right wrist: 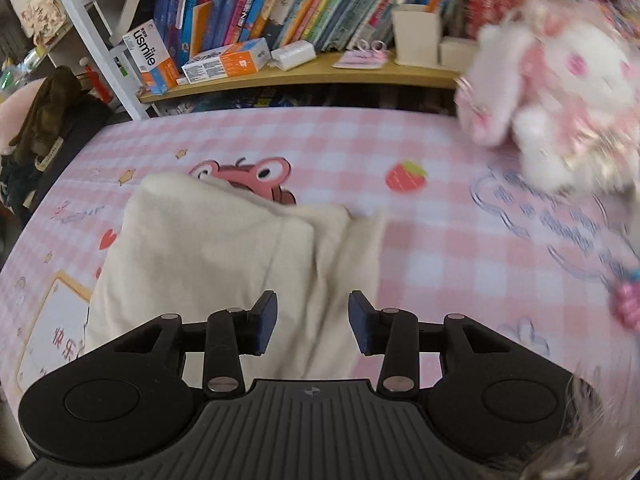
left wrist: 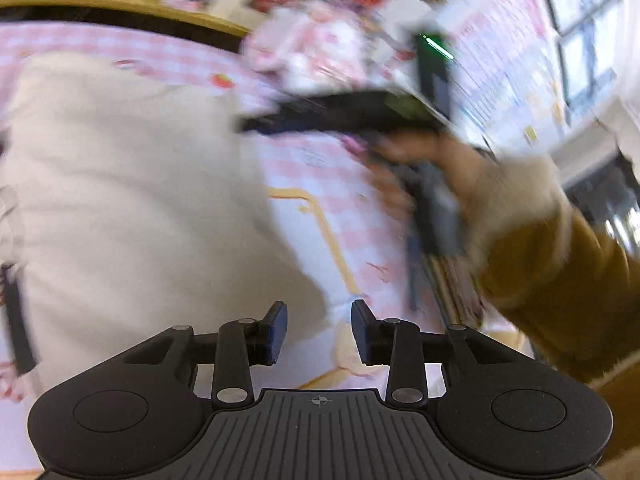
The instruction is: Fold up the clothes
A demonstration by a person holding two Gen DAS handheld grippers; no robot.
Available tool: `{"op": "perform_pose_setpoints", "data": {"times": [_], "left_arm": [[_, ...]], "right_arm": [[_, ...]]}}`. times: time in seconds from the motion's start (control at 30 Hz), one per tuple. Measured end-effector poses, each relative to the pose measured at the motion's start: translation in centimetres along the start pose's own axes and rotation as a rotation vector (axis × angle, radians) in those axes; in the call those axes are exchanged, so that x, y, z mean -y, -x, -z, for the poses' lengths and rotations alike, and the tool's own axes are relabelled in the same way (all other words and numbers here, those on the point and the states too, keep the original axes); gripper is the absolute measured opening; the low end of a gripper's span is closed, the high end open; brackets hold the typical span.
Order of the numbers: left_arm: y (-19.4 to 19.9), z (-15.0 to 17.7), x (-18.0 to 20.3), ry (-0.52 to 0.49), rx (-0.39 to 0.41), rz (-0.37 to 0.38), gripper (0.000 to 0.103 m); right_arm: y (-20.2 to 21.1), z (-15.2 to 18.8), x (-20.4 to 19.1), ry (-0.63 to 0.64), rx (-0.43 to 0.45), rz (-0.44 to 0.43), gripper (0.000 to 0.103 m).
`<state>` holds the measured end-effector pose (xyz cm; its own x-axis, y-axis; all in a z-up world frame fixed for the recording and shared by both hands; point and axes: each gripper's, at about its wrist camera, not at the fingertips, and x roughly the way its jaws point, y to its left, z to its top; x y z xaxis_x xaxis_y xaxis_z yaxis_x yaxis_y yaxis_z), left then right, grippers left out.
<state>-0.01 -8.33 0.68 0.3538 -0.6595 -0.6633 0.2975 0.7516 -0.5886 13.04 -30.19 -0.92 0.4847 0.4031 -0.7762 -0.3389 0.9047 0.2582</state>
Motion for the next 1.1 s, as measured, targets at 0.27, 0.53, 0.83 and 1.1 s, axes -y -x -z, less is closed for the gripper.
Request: {"op": "perform_pose_setpoints", "data": {"times": [0.27, 0.53, 0.83, 1.1], "left_arm": [[3.4, 2.8, -6.6, 0.209, 0.096, -0.233, 0.034], [2.6, 4.1, -7.6, 0.228, 0.092, -0.246, 0.034], [2.6, 4.0, -8.3, 0.254, 0.090, -0.221, 0.034], [4.4, 0.6, -8.7, 0.194, 0.139, -0.219, 0.035]], "right_arm": [[5.5, 7.4, -1.4, -0.028, -0.030, -0.118, 0.038], [7.9, 11.4, -3.5, -0.085, -0.074, -0.147, 0.007], [5.6, 14.5, -2.8, -0.185, -0.142, -0.098, 0.007], [6.4, 14.9, -2.8, -0.190, -0.100, -0.062, 0.012]]}}
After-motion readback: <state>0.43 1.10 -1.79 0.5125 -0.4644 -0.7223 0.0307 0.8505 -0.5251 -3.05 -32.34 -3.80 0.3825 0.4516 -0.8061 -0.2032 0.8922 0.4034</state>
